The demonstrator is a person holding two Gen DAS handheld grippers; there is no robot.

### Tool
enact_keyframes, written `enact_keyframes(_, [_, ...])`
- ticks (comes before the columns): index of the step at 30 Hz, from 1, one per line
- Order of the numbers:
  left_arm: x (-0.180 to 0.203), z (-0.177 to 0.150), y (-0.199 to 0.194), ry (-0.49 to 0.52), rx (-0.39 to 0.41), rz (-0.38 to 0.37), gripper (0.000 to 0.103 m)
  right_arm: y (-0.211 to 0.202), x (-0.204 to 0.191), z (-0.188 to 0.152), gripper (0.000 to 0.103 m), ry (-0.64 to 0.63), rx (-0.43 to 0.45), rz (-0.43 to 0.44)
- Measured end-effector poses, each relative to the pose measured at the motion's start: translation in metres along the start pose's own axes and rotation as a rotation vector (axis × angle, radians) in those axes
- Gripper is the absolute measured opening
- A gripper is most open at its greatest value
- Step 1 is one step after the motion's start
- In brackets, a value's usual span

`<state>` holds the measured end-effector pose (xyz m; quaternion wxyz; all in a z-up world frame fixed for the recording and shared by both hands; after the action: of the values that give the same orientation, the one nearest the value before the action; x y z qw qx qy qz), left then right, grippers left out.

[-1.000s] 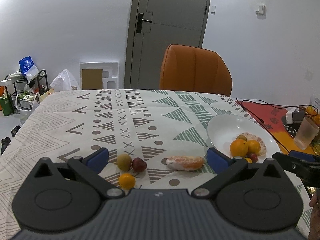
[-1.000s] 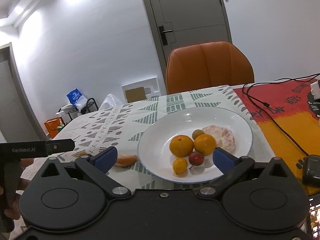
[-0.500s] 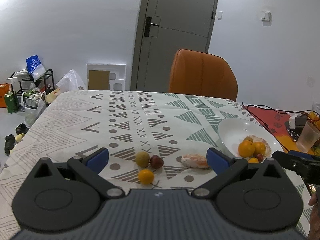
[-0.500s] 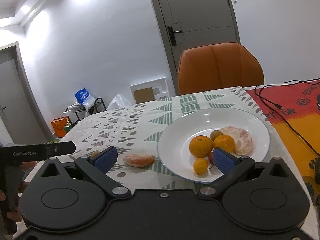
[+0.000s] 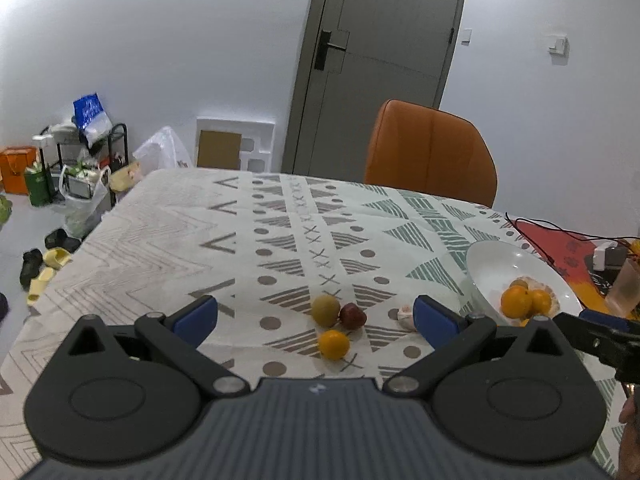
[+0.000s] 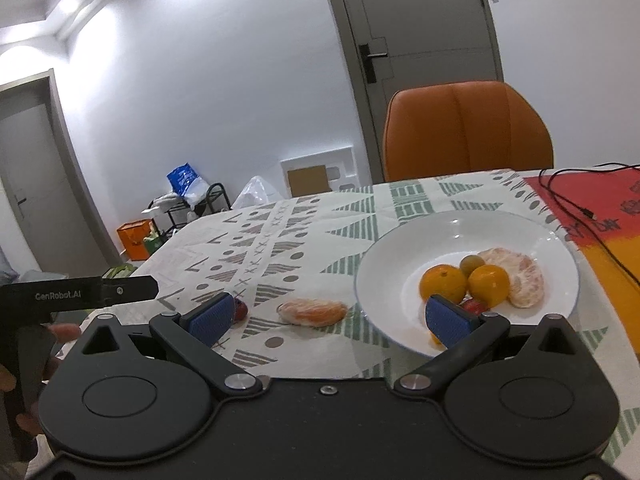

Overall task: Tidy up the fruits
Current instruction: 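Move both open tools back from the plate toward the remaining fruit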

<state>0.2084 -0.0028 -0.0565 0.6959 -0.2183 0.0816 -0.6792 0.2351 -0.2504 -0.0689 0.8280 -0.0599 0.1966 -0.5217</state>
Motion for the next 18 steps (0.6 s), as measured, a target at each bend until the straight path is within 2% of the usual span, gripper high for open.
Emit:
enact_keyframes(13, [-0.005,-0.017,0.011,-0.029,-0.02,-0.049,0.1,0.022,-0.018,-0.016,0.101,-0.015,-0.059,0.033])
enact_keyframes(18, [-0.007,-0.022,0.019,-0.029,-0.035,-0.05,0.085,0.032,-0.021,-0.02,0.096,-0.017,-0.08,0.039])
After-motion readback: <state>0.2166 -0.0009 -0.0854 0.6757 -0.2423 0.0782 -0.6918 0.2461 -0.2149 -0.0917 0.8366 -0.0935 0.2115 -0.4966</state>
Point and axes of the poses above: each gripper's, at about its wrist camera, not at the fingertips, and y roughly the way its jaws point, x to its right, z to its top, the point moved 7 cm from there along y, roughly the way its jaws point, and after that the axes turned 8 degrees about x, right-handed, at the moved point
